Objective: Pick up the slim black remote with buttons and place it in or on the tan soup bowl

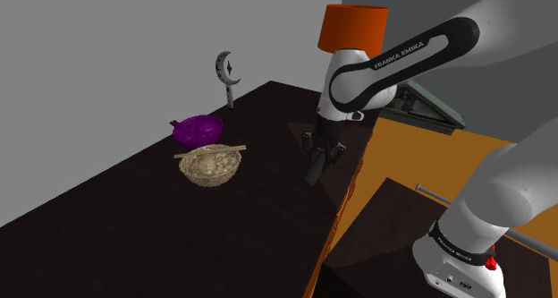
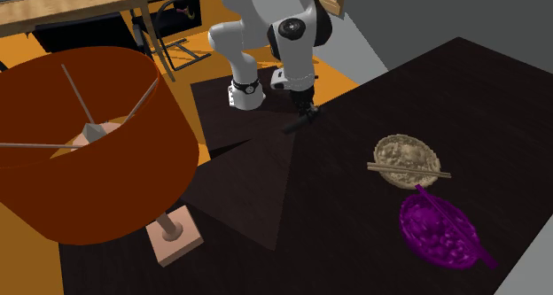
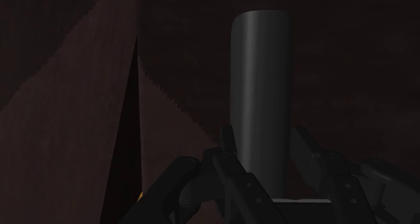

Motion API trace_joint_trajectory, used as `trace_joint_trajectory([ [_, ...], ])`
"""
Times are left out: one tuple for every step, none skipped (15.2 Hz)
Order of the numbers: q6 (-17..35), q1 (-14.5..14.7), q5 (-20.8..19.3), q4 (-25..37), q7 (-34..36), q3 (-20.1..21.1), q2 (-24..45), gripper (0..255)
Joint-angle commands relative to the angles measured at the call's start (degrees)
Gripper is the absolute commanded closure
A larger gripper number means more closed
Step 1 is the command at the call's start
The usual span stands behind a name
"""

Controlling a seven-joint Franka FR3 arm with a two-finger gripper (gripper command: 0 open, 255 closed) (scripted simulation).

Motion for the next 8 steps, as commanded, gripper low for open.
trace_joint_trajectory([
  [-1.82,-0.07,-0.31,0.70,0.44,-0.19,-1.13,255],
  [-2.73,-0.11,-0.47,1.07,0.64,-0.30,-1.68,255],
  [-3.63,-0.15,-0.63,1.46,0.84,-0.41,-2.21,255],
  [-4.52,-0.20,-0.79,1.86,1.03,-0.52,-2.71,255],
  [-5.41,-0.24,-0.94,2.27,1.23,-0.63,-3.20,255],
  [-6.29,-0.28,-1.10,2.70,1.42,-0.75,-3.67,255],
  [-7.17,-0.32,-1.25,3.14,1.61,-0.86,-4.12,255],
  [-8.04,-0.36,-1.40,3.59,1.80,-0.98,-4.56,255],
])
